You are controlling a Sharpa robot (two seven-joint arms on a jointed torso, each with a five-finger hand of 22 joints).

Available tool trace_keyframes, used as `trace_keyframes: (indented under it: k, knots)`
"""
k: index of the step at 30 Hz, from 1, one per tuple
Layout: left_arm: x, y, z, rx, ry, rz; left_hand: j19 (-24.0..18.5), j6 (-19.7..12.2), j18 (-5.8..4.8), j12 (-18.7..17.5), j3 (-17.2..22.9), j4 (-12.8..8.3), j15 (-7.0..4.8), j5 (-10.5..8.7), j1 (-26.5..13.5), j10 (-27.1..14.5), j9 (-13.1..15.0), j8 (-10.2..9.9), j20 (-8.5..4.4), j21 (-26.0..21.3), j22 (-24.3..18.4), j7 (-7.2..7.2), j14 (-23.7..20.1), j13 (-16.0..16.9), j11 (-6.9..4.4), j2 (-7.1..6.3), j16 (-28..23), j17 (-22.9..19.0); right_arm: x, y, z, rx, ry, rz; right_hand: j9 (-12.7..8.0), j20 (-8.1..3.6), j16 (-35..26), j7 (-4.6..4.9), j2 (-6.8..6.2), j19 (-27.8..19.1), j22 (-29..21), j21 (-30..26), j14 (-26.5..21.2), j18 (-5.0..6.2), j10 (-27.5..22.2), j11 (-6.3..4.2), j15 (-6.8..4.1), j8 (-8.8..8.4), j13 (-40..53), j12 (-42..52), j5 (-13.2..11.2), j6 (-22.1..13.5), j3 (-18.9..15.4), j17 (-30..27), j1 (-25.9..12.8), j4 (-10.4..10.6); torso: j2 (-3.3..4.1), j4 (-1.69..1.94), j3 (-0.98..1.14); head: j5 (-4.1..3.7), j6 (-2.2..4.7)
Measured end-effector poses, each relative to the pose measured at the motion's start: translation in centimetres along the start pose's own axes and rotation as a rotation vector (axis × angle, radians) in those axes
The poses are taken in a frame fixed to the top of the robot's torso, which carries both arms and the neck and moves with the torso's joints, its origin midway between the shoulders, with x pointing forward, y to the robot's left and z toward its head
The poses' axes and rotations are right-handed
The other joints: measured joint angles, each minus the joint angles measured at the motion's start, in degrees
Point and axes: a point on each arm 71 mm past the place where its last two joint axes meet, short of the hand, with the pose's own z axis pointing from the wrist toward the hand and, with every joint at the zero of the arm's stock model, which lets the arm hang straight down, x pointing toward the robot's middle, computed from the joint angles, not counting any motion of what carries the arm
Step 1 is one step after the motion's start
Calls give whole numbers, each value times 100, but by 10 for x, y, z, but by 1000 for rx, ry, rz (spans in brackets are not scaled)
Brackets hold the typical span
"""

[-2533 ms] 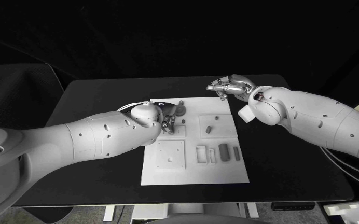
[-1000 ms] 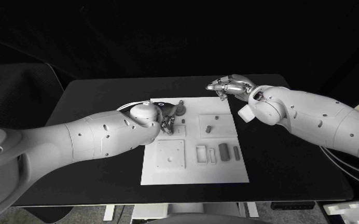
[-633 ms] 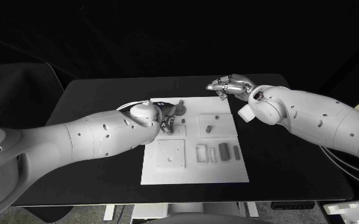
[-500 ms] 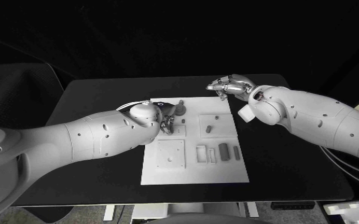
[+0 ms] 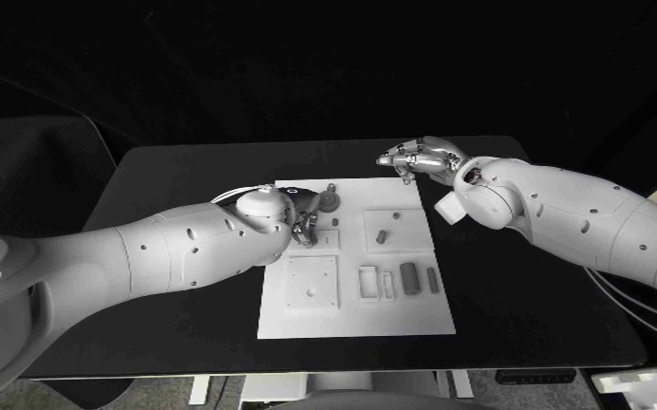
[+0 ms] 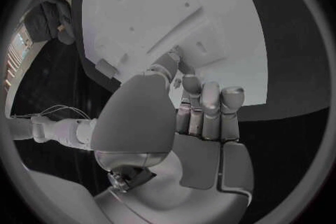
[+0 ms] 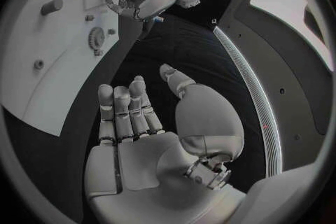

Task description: Assemble the parts on the task board

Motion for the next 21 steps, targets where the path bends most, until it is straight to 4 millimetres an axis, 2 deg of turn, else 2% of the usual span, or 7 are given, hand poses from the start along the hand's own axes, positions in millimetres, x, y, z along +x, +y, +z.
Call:
trace_keyframes:
  k: [21]
  knots:
    - [-1, -7, 1, 11, -3, 3, 0, 0, 4, 0, 4, -21, 2, 10, -15, 1, 0, 3, 2, 0, 1, 0, 1, 1, 1, 1, 0, -5, 1, 0, 0, 1, 3, 1, -1, 0, 0, 0, 0, 0, 0, 0, 0, 0, 0, 0, 0, 0, -4, 0, 0, 0, 0, 0, 0, 0, 3, -1, 3, 3, -7]
